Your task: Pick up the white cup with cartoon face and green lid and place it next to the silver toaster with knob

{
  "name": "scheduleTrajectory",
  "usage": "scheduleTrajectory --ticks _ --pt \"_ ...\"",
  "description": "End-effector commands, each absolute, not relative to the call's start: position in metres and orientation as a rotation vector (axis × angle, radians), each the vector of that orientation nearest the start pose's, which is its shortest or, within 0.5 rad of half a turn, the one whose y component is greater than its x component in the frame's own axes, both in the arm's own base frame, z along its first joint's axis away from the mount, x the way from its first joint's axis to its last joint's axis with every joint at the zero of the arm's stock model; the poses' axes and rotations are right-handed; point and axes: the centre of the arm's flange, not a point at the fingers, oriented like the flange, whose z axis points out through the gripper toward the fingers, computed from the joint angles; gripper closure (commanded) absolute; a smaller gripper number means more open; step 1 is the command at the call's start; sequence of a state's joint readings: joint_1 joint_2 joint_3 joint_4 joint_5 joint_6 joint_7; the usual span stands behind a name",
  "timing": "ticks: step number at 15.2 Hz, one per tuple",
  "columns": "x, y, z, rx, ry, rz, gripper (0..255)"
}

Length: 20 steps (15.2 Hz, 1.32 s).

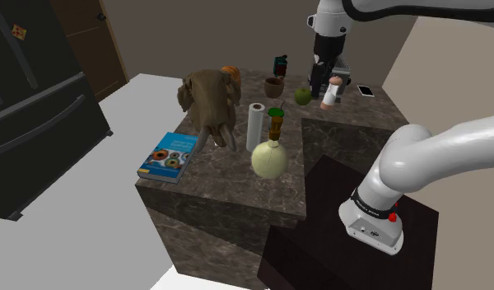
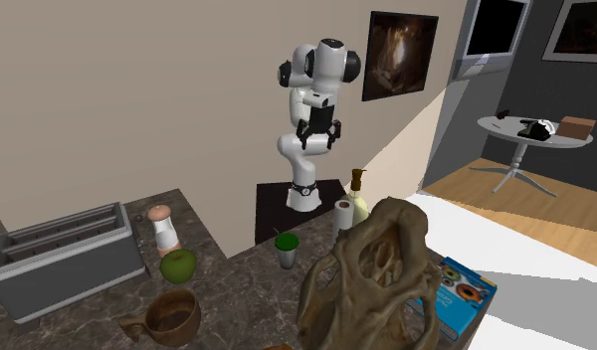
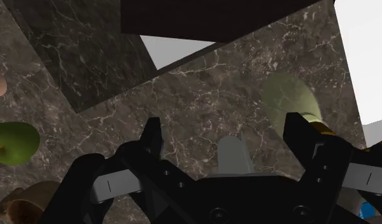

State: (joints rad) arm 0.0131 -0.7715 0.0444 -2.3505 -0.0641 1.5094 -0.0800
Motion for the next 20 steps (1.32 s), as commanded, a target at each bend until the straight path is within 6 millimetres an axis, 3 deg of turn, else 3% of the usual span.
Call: scheduleTrajectory --ticks 1,20 --pt "0.304 0.014 0.584 -3.227 -0.197 0.116 0" --pt "0.483 -0.091 0.439 -3.163 -0.262 0.097 0"
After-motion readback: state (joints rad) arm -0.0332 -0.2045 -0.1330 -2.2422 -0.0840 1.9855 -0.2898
